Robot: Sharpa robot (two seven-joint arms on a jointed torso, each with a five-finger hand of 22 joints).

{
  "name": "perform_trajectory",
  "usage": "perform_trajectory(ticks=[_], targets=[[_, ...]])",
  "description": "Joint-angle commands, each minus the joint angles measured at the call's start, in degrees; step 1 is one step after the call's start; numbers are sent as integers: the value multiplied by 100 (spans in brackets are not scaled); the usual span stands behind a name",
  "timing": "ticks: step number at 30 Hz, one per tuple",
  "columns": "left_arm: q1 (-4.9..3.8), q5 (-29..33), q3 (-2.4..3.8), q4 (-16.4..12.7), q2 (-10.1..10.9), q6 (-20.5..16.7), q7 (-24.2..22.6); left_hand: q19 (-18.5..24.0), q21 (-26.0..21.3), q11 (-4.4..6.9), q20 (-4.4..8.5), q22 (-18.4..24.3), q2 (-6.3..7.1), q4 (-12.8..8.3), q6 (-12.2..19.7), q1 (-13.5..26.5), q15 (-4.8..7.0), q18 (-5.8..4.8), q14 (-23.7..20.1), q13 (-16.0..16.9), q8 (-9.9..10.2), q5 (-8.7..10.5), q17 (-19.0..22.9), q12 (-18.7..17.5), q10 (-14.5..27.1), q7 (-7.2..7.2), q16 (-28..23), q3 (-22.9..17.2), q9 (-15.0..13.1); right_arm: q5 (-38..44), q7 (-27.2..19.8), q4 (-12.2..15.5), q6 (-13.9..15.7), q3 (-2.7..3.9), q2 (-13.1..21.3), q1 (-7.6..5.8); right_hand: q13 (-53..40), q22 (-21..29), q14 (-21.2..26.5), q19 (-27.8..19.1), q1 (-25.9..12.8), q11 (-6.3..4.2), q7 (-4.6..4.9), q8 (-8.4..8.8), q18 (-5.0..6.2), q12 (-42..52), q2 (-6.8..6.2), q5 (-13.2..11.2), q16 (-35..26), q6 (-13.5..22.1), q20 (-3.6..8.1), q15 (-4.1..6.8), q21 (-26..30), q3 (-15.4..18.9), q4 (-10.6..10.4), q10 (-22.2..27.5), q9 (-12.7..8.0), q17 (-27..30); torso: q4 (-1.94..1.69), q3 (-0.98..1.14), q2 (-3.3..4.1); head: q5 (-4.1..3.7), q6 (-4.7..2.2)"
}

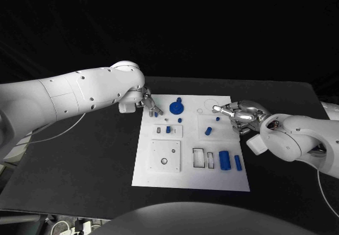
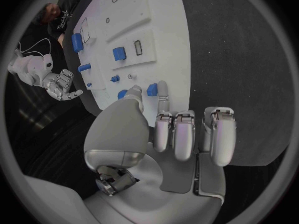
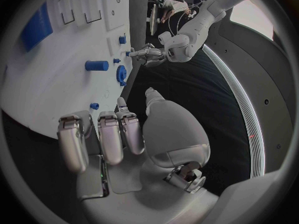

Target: Assemble the parts on the task board

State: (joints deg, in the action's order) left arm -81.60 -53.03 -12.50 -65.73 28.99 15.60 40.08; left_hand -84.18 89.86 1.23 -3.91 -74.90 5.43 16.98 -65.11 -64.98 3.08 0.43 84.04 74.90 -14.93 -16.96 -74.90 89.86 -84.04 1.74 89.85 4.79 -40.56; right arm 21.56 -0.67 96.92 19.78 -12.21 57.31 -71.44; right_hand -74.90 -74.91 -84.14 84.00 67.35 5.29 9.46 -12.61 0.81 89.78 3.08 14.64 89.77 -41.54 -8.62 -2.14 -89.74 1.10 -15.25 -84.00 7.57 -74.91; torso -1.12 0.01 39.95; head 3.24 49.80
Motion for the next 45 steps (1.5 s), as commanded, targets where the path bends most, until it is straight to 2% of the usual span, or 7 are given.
perform_trajectory(ticks=[1,11,20,25,42,45], targets=[[4,-63,2,31,-37,-81,163,-582,14,18,23,-1510,-20,-1,-18,-38,30,-43,596,1510,40,-33,-1510,14,-596,-7,15,-41,-5,18,17,8,-85,-1,-1,5,-1510,-1509,-586,600,17,-4,31,27,-81,22,36,20,23,21,23,-3,-26,36,13,-600,-5,-1509,1,3,0,-10,2],[13,-129,2,74,-76,-67,186,-582,14,17,23,-1510,-69,-7,-8,-112,29,-43,596,1510,60,-42,-1510,14,-596,-6,15,-74,-11,24,37,11,-89,-1,2,5,-1510,-1509,-586,600,17,-4,31,27,-81,22,36,20,23,21,23,-3,-26,36,13,-600,-5,-1509,-2,6,-3,-6,15],[19,-135,2,83,-100,-92,202,-582,14,15,22,-1510,-164,-11,8,-222,28,-43,596,1510,89,-37,-1510,14,-596,-5,15,-132,-21,27,48,6,-88,-1,4,5,-1510,-1509,-586,600,26,2,35,31,-81,22,39,36,23,23,20,-7,-26,39,18,-600,-6,-1509,-1,-1,-1,-17,18],[20,-136,2,80,-98,-157,183,-582,14,17,21,-1510,-218,-16,16,-313,28,-43,596,1510,105,-35,-1510,14,-596,-9,15,-175,-29,33,61,7,-86,-1,4,5,-1510,-1509,-586,600,30,5,36,32,-81,22,40,44,23,22,19,-9,-26,39,20,-600,-6,-1509,-2,5,3,-20,20],[41,-137,0,85,-94,-201,144,-582,14,23,22,-1510,-262,-17,22,-450,30,-43,596,1510,123,-49,-1510,14,-596,-15,15,-226,-44,45,99,-9,-89,-1,1,6,-1510,-1509,-586,600,35,8,38,33,-81,22,42,52,23,22,17,-11,-26,40,23,-600,-6,-1509,-2,3,-1,-29,20],[41,-137,0,80,-94,-207,134,-582,14,25,22,-1510,-304,-17,17,-485,31,-43,596,1510,125,-58,-1510,14,-596,-18,15,-248,-50,46,105,-10,-91,-1,1,6,-1510,-1509,-586,600,35,8,38,33,-81,22,42,52,23,22,17,-11,-26,40,23,-600,-6,-1509,-8,3,2,-29,20]])
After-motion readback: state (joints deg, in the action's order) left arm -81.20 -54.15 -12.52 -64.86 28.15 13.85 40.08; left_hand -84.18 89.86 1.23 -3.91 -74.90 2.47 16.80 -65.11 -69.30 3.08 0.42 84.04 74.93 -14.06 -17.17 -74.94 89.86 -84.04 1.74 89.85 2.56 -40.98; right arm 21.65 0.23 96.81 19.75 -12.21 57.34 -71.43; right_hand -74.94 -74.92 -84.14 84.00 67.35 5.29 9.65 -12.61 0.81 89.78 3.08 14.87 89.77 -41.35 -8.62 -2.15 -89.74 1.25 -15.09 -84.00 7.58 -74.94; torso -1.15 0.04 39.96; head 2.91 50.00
